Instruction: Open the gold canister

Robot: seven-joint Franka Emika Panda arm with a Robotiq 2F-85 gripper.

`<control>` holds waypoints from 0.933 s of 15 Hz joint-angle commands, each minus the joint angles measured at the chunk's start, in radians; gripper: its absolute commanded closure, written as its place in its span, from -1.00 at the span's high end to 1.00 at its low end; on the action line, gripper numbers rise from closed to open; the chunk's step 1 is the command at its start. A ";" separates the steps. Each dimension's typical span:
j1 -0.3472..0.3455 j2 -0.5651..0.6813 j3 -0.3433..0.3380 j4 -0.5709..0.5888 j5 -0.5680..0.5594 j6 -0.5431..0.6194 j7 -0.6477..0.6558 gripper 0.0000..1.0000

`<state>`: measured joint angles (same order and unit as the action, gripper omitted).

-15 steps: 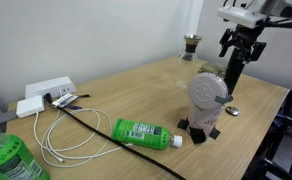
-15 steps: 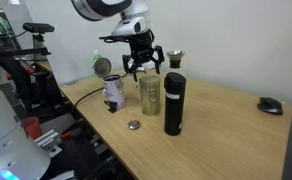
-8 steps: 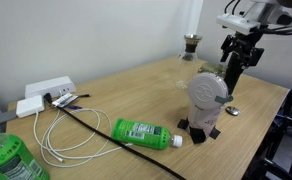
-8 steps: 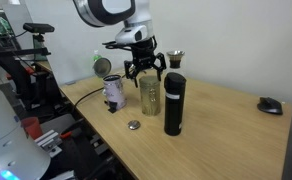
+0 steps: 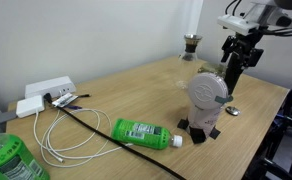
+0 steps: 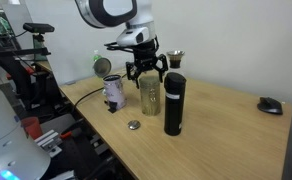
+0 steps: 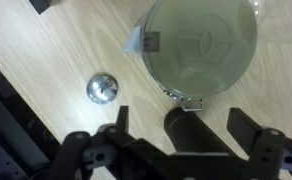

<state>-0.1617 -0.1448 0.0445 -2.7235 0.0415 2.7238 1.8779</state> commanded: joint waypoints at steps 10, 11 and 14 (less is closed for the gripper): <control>0.021 0.040 -0.024 0.003 0.021 0.065 0.010 0.50; 0.023 0.045 -0.024 0.004 0.020 0.067 0.011 0.37; 0.027 0.048 -0.022 0.003 0.015 0.076 0.018 -0.19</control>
<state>-0.1503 -0.1136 0.0337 -2.7231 0.0583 2.7656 1.8783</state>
